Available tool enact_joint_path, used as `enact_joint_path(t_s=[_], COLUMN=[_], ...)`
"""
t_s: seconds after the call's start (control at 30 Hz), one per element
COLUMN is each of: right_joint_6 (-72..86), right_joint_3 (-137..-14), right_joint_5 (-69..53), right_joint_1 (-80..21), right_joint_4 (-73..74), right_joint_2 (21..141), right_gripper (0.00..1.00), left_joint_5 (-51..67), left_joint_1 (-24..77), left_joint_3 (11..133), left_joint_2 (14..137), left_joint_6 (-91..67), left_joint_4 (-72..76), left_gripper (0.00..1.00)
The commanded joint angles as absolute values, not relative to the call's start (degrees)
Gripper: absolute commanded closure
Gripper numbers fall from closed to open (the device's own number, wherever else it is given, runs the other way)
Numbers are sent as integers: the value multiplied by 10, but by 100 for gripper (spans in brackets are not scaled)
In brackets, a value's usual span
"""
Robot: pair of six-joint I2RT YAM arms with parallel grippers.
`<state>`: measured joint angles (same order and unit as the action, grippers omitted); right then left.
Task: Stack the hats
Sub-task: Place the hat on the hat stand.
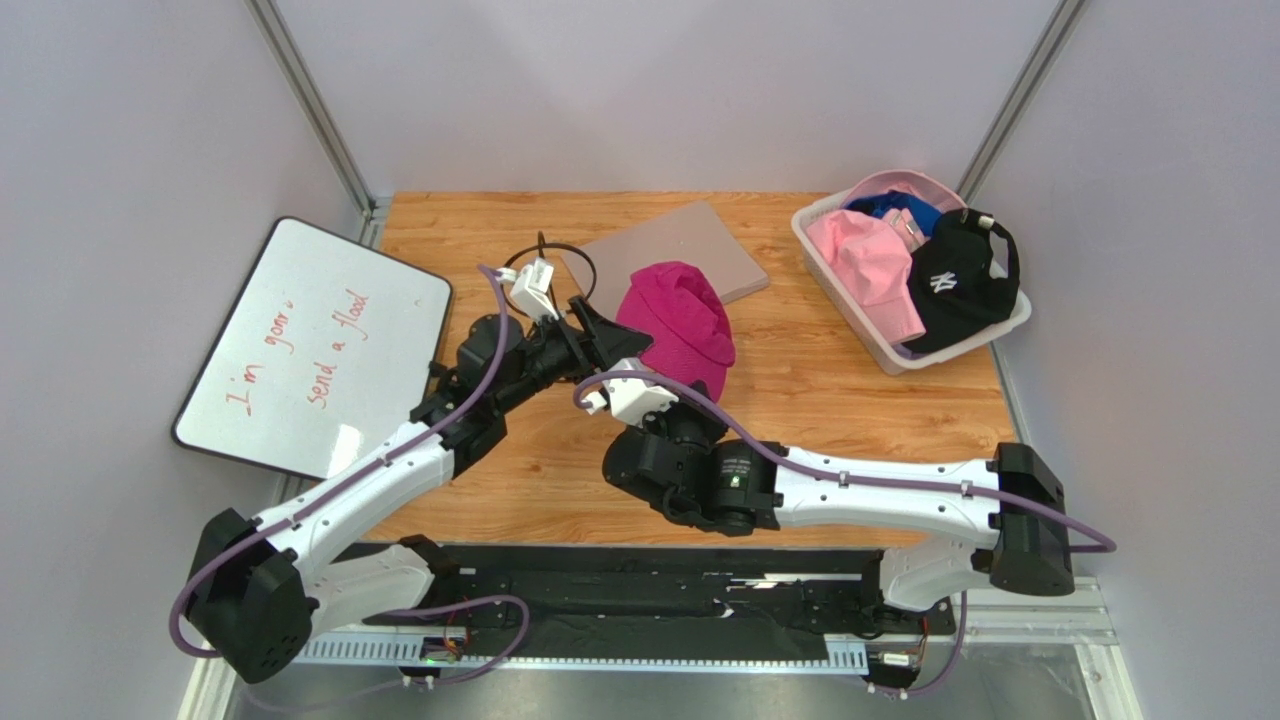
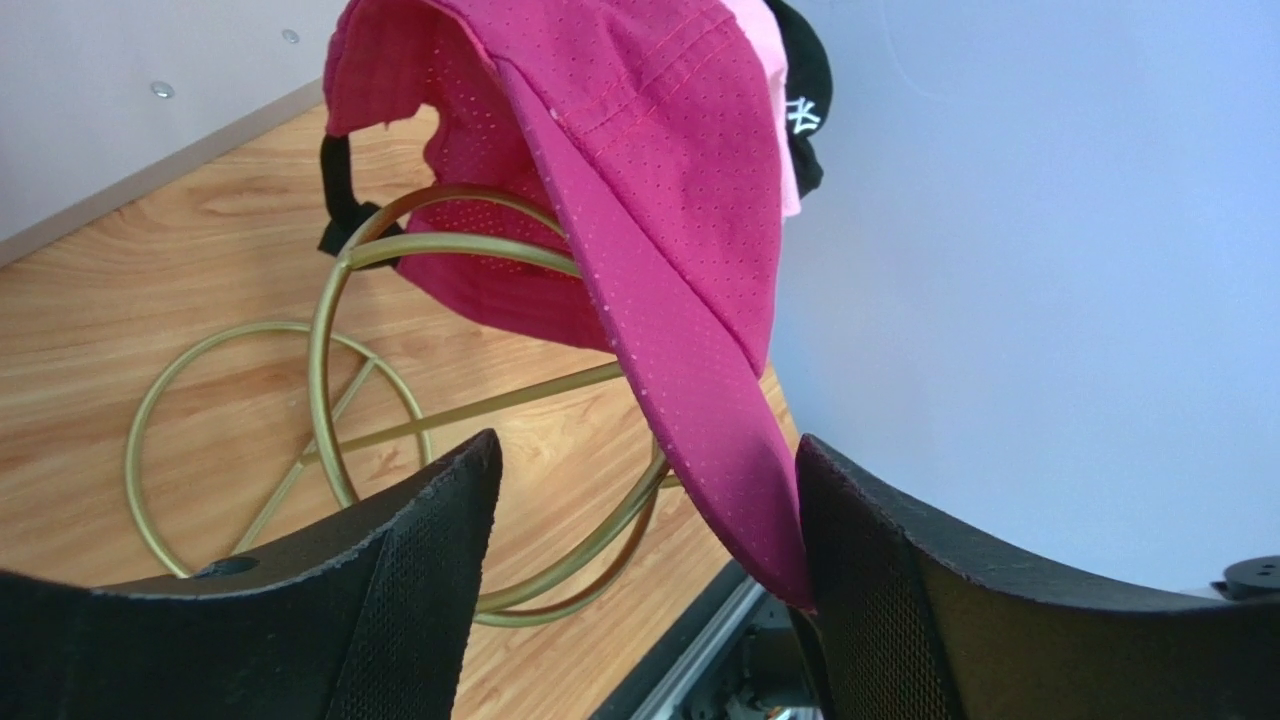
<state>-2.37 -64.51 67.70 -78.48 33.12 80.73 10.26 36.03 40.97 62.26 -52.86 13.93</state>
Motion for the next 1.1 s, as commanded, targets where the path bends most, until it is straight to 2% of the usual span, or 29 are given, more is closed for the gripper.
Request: enact_joint_path(t_s=[0.0,0.1,0.17,0.2,0.27,0.3,0.33,0.47,0.57,0.67,0.7,0.77,0.8,0.83,0.87,0.93,1.07], right_joint_6=[-4,-4,-4,-4,-4,-4,-4,-4,10,12,14,21,31,33,37,47,70], right_joint_3=[-631,-631,-630,-629,-628,-628,-627,-624,-623,-625,-626,-635,-637,-642,-643,-647,-657], right_joint_5=[619,621,623,623,625,624,626,624,628,632,632,637,640,645,646,649,645], right_joint_1=[-795,-795,-795,-795,-795,-796,-795,-795,-796,-795,-795,-795,-795,-795,-795,-795,-795], right_joint_4=[330,330,330,330,330,330,329,330,330,332,336,354,363,371,383,395,441], right_joint_2=[825,827,828,829,828,827,828,825,824,818,816,808,804,793,786,770,708], right_gripper=[100,100,100,100,100,100,100,100,100,100,97,80,69,43,31,16,12], left_joint_5=[111,101,99,98,98,99,102,111,111,112,115,127,132,137,147,156,189], left_joint_1=[363,364,363,364,363,364,364,364,363,364,363,364,363,363,363,364,364], left_joint_3=[417,411,410,410,408,406,404,402,399,399,399,404,407,416,419,435,461], left_joint_2=[621,618,617,619,622,624,628,635,639,639,641,642,645,648,649,656,669], left_joint_6=[-544,-550,-553,-554,-559,-563,-572,-585,-593,-593,-592,-593,-592,-592,-591,-586,-588], left_joint_4=[188,193,197,197,204,210,218,243,253,258,263,273,276,279,282,286,297], left_gripper=[35,47,50,57,63,77,82,86,100,100,100,100,100,100,100,100,100])
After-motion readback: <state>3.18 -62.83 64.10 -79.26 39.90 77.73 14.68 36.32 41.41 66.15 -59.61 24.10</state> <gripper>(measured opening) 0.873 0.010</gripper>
